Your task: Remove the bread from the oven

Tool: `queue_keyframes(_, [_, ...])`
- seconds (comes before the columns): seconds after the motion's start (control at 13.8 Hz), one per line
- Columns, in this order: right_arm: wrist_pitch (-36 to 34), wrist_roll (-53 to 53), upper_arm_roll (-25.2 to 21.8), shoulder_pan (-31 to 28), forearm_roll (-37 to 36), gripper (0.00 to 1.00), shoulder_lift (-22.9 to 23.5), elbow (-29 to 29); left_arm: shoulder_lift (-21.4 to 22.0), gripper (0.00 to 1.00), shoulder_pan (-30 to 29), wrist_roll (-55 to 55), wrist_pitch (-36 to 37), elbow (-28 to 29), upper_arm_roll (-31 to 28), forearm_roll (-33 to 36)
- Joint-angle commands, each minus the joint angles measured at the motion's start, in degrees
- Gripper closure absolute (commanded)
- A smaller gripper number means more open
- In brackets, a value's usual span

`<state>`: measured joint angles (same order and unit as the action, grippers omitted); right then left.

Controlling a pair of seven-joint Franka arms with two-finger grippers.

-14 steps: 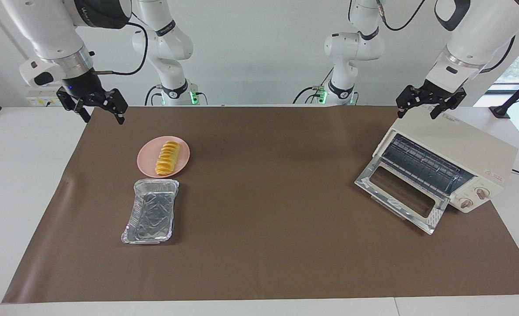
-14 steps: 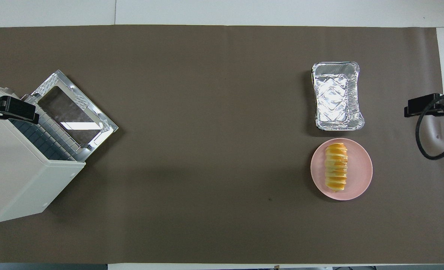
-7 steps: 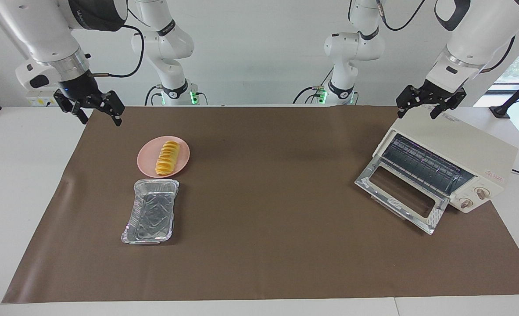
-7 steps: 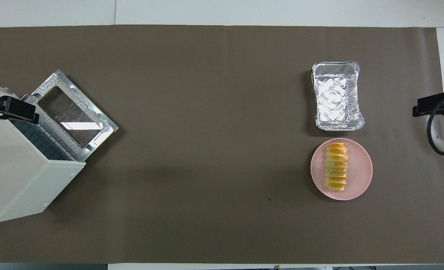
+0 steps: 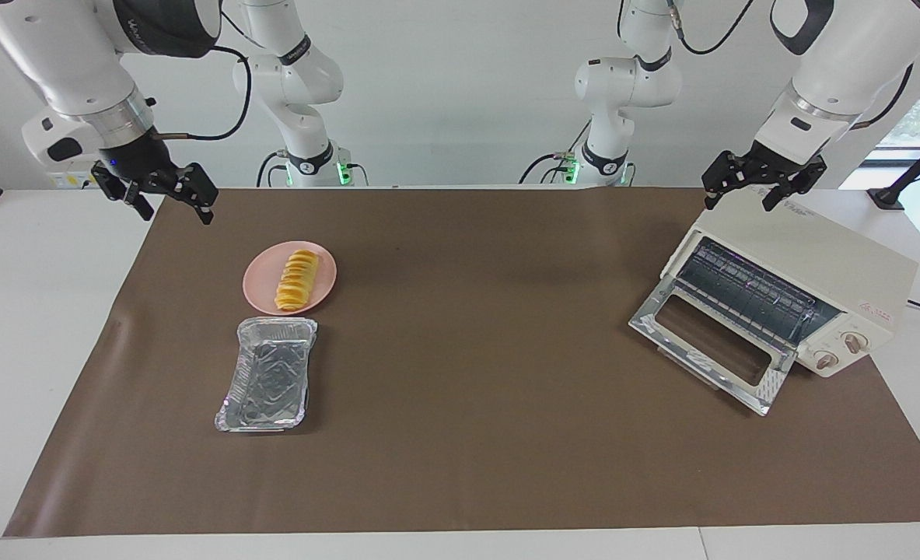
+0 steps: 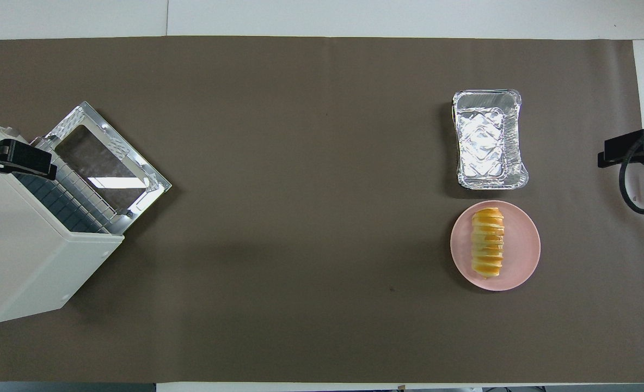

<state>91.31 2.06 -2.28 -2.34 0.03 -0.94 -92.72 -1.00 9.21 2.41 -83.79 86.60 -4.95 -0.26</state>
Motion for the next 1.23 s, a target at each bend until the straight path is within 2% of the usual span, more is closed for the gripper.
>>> queue_keyframes(0.0, [-1.23, 0.22, 0.53, -0.56, -0.65, 0.0, 0.5, 1.14, 0.29, 0.0, -0.51, 0.32, -0.33, 0.67, 0.12, -0.44])
queue_keyframes(0.22, [-0.79, 0.05, 0.53, -0.47, -0.74, 0.0, -0.29, -0.44, 0.29, 0.0, -0.51, 0.32, -0.33, 0.67, 0.12, -0.44])
queue_keyframes(1.16, [-0.79, 0.57, 0.0, -0.56, -0.74, 0.0, -0.38, -0.62, 0.29, 0.0, -0.51, 0.32, -0.33, 0.67, 0.12, -0.44])
